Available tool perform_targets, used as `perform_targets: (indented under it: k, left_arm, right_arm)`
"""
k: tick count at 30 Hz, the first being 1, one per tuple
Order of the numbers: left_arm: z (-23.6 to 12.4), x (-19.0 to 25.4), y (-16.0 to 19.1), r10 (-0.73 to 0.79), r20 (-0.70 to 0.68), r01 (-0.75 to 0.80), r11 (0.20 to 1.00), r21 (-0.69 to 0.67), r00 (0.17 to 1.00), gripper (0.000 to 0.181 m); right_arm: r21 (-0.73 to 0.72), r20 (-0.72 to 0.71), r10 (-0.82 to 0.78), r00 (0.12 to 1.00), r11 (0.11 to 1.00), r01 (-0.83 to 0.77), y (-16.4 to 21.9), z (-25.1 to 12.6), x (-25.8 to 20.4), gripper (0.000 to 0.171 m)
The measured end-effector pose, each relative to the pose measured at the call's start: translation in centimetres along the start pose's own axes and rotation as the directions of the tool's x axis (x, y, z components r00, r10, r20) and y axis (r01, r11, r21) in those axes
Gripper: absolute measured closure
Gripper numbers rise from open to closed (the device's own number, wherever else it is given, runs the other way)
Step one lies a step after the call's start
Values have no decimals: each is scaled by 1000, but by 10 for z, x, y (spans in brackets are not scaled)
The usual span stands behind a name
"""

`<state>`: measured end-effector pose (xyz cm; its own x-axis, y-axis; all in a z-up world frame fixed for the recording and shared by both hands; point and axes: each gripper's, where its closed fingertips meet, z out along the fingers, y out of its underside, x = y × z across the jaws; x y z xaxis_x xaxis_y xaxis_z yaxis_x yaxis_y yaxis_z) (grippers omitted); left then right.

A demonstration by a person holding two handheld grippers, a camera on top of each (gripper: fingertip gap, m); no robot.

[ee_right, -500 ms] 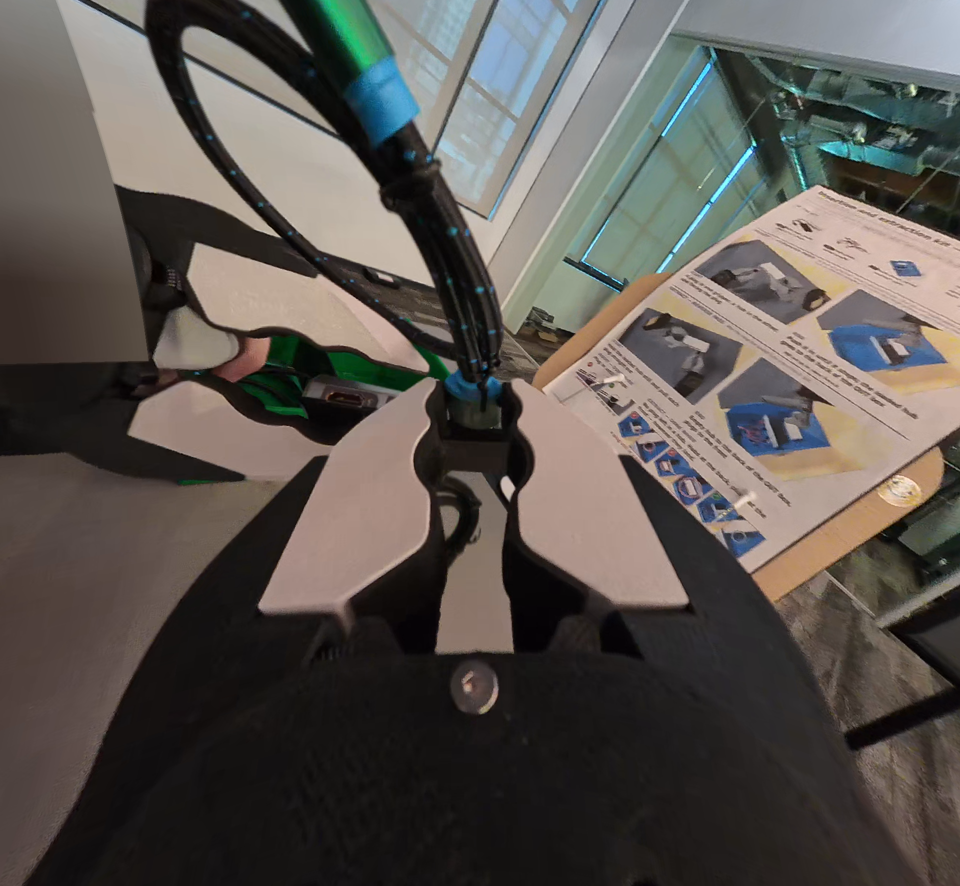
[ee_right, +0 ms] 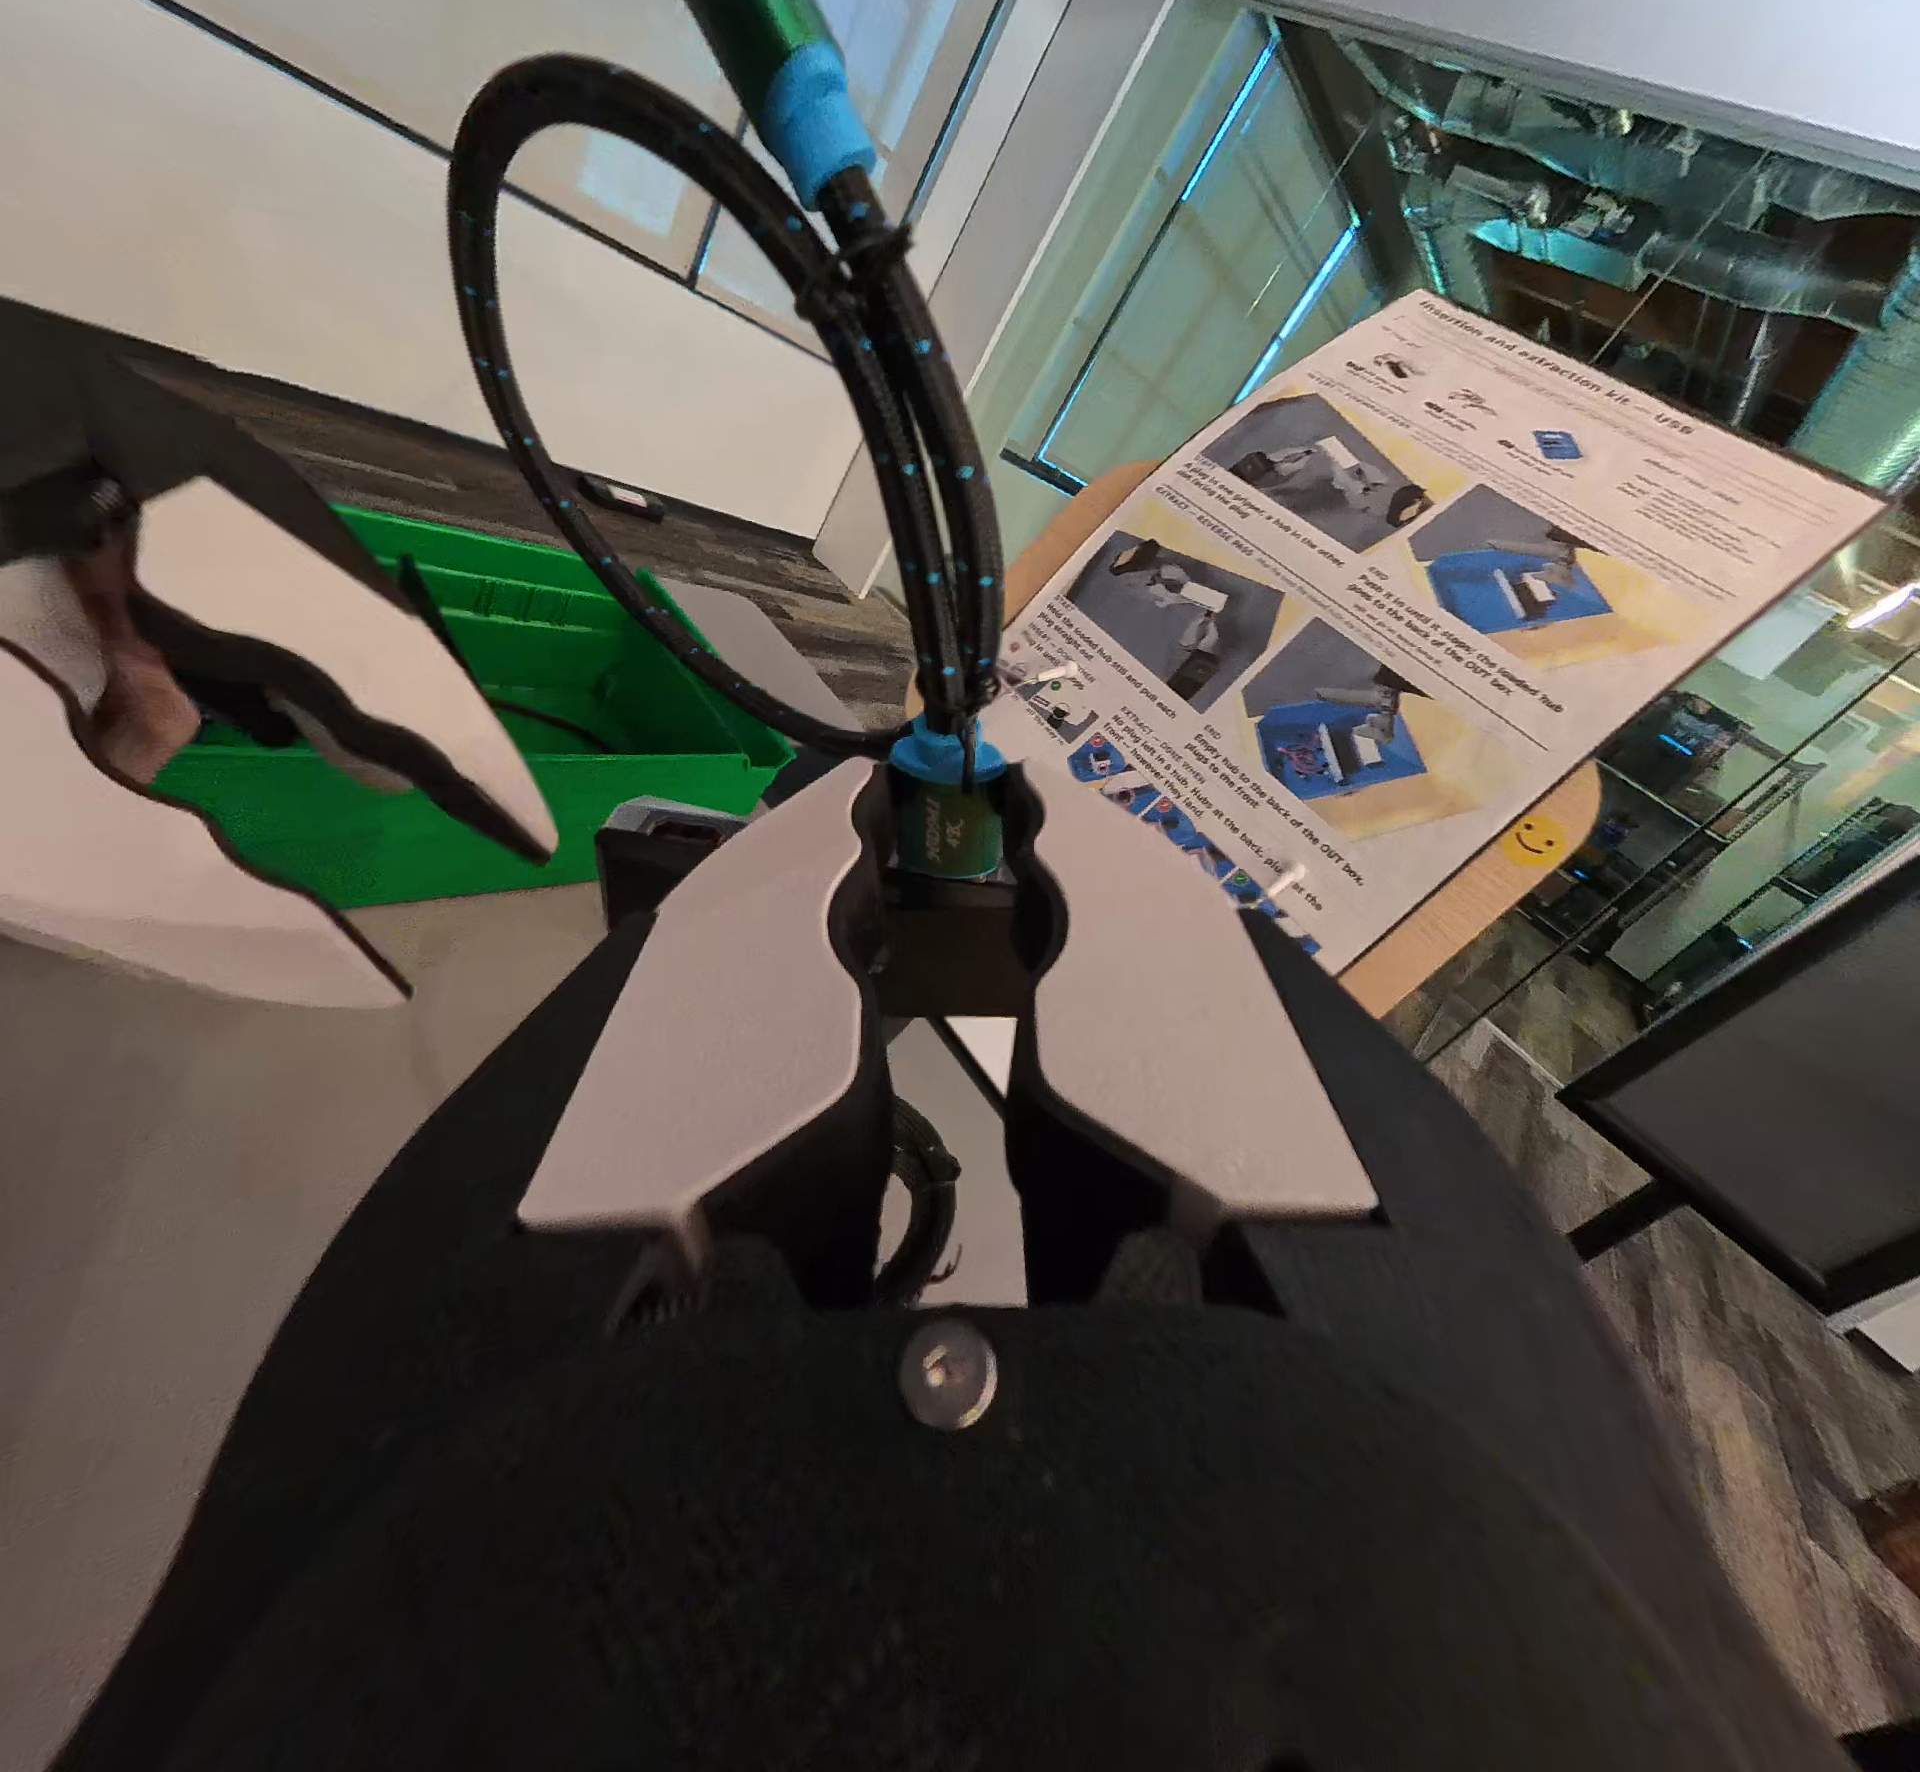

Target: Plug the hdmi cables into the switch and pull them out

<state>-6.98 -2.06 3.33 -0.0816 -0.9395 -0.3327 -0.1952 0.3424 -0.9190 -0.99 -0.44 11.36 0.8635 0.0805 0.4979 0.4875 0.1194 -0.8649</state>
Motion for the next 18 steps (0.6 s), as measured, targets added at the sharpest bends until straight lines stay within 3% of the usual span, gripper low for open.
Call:
perform_targets:
  k: [3,7,13,18]
  left_arm:
    - [3,-12,-1,-181,-33,184,978,104,983,145]
    - [-5,-25,-13,-488,-201,526,818,232,849,143]
    - [-3,-10,-19,-654,-453,762,640,97,606,112]
    - [-1,-4,-18,-714,-586,873,487,-24,382,107]
  right_arm:
    - [49,-8,-8,1000,999,9,-6,-5,4,152]
    - [133,-10,-36,999,990,37,-16,-10,2,152]
    - [172,-15,-116,993,978,117,-23,-9,-11,152]
    - [178,-3,-151,989,973,149,-25,-8,-19,152]
